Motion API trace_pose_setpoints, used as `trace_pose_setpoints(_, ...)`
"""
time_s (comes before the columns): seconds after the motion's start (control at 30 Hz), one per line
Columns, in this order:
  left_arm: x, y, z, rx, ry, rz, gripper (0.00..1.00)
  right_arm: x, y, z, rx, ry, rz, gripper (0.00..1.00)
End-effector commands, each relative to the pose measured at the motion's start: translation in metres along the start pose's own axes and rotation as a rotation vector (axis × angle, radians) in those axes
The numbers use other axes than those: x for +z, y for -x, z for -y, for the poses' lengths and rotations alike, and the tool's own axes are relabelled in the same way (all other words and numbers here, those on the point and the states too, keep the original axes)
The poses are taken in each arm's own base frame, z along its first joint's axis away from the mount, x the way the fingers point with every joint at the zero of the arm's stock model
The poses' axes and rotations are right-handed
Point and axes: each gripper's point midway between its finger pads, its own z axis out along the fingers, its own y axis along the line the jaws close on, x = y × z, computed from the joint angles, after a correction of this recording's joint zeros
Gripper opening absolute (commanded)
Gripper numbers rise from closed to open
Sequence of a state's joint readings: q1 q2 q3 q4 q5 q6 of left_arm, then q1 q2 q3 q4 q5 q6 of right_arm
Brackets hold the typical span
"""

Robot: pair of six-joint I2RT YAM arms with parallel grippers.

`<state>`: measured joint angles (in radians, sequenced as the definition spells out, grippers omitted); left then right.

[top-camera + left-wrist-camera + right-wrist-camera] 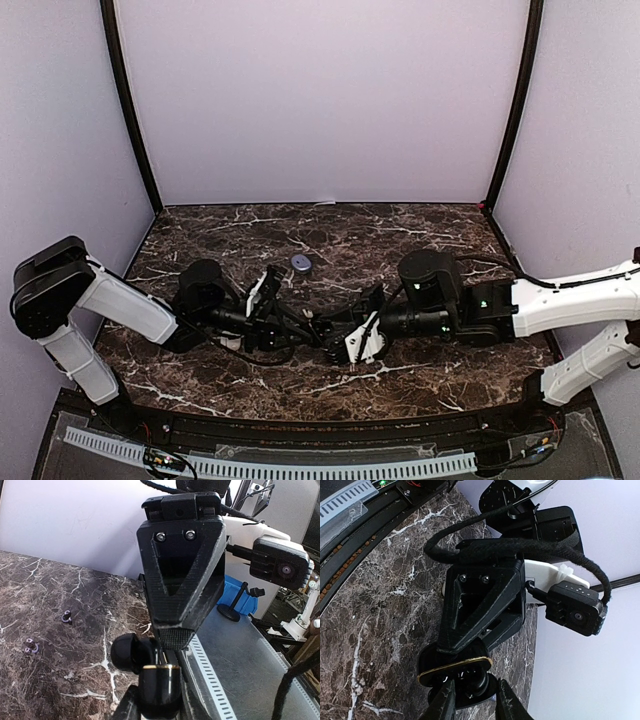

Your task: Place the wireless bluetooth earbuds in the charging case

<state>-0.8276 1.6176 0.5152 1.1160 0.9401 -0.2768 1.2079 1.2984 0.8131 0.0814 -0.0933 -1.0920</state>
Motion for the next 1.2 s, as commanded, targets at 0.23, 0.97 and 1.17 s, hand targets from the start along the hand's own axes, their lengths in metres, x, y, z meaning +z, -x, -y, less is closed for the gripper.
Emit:
trace_pose_setpoints(0.23,0.001,0.005,0.008,0.001,-0.053,-0.022,0.07,0.014,-0.002,0.008,-0.049,0.033,-0.037,0.28)
trace_pose_setpoints(0.97,-0.001,0.005,0.003,-0.027,-0.045,-0.018,0.07,0.013,-0.011,0.007,-0.045,0.054,-0.092,0.08)
trace_pose_setpoints(1.17,-0.011,0.01,0.004,-0.064,-0.076,0.05,0.06,0.004,-0.012,0.013,-0.009,0.011,-0.092,0.06)
